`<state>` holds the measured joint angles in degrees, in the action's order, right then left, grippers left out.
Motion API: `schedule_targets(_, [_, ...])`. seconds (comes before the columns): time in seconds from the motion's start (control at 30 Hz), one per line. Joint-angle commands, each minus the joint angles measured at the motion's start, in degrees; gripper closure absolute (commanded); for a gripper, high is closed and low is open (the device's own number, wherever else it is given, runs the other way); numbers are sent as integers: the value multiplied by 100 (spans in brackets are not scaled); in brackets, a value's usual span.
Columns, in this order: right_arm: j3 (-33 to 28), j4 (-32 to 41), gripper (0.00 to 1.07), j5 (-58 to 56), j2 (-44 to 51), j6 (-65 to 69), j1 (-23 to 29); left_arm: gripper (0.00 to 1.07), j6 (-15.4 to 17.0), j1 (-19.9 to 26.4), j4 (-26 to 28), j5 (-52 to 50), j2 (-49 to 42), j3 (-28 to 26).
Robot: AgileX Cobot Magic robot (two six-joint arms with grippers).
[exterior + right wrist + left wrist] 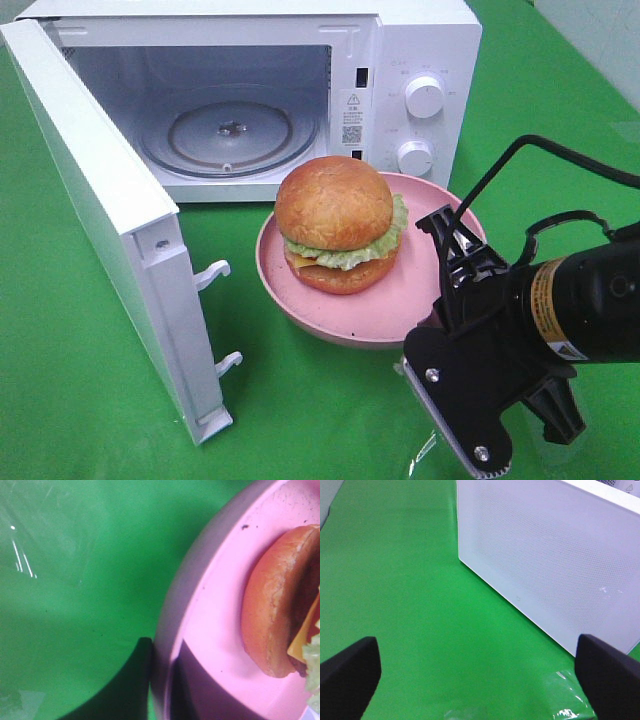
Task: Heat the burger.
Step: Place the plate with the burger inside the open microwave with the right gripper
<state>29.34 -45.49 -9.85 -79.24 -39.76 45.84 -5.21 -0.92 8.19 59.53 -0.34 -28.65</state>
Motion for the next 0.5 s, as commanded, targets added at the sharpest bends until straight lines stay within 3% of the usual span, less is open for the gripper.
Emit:
schedule_targets(0.03, [34,539,107,401,57,-814,-138,9,34,-11,29,-17,-52,17])
schedule_targets(0.23, [34,1822,107,728,57,-2303,-407,9,34,-11,29,-17,-52,17])
schedule_targets(0.3, [69,2945,107,831,52,-3461,-550,9,34,-11,29,-17,-52,17])
schedule_targets(0.47, [166,3701,107,796,52,-4211,-659,9,34,-11,29,-17,-52,17])
schedule_targets(0.5, [264,4137,107,779,40,-4624,-756,9,34,-11,29,-17,-52,17])
